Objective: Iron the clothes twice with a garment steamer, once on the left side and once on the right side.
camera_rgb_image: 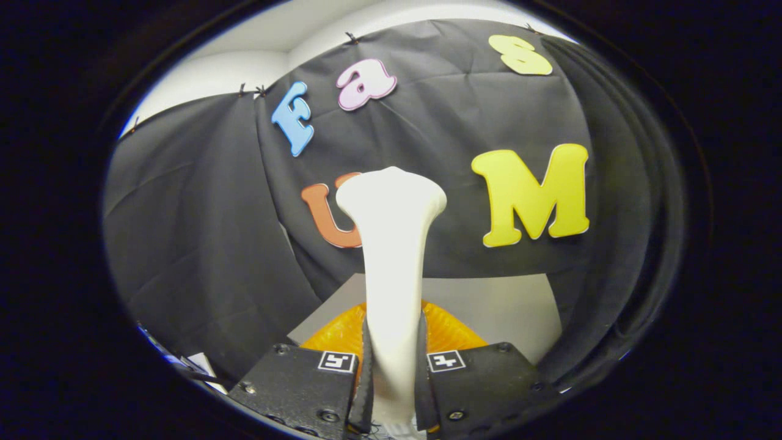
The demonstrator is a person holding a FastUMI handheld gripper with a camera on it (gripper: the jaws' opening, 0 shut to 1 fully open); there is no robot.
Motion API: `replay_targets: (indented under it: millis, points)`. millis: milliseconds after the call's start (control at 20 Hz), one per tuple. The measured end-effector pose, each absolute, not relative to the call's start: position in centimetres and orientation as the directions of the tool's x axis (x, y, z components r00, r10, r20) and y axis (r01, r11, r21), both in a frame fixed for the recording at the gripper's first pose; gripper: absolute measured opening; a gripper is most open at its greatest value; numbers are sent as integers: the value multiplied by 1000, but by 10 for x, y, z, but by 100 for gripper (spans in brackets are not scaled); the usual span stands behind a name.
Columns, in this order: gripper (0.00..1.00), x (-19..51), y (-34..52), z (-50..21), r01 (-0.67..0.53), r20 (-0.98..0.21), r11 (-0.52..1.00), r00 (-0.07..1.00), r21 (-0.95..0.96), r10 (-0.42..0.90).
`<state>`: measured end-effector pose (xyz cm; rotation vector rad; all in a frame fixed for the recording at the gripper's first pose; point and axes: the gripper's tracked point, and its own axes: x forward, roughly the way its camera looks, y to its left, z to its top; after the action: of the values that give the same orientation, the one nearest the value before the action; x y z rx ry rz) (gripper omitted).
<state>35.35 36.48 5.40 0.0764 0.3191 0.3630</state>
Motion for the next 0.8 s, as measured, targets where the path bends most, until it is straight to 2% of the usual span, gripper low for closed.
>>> replay_targets:
  millis: [400,800]
  points:
    - [30,249,291,117,-335,-172,937,922,94,347]
    - [29,186,167,161,-147,-54,988,987,37,149]
